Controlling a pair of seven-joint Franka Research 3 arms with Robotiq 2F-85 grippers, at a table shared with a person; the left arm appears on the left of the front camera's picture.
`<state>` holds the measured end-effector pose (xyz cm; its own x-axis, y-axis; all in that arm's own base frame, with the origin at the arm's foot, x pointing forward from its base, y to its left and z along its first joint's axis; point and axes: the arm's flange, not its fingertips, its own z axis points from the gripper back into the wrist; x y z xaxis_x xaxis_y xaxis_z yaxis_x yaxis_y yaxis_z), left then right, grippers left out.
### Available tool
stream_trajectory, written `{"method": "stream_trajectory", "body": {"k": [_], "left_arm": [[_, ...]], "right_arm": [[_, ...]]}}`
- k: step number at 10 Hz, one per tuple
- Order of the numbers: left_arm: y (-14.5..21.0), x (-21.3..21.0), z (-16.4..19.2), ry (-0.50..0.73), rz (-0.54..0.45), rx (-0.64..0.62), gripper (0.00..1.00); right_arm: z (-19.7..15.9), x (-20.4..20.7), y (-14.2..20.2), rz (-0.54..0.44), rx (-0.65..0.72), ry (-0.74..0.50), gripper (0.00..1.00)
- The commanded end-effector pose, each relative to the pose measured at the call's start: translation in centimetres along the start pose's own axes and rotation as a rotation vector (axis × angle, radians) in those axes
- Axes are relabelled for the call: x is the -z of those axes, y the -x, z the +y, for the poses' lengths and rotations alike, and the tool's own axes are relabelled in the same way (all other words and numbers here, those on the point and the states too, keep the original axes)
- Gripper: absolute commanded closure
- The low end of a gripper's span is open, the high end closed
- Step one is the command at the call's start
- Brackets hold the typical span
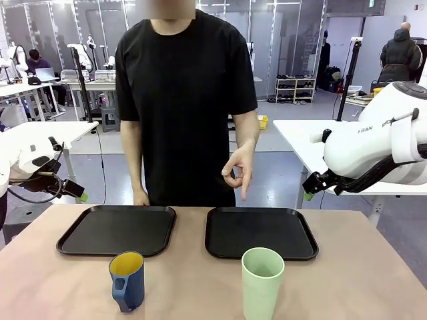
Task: Sort and store the cups by type.
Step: Pick up the Reusable plastic cup.
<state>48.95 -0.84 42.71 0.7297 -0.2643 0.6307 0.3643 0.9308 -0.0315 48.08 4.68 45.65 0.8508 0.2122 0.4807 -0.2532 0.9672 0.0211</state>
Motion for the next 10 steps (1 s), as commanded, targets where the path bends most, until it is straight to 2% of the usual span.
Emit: {"method": "stream_trajectory", "body": {"k": [1,10], "left_arm": [[0.03,-0.28,-0.06,0.000,-0.004,0.003,0.00],[0.03,-0.28,-0.06,0.000,-0.004,0.003,0.00]], "right_arm": [[-0.17,-0.13,0.06,-0.003,0.001,-0.004,0.00],[-0.17,-0.13,0.06,-0.003,0.001,-0.004,0.00]]}}
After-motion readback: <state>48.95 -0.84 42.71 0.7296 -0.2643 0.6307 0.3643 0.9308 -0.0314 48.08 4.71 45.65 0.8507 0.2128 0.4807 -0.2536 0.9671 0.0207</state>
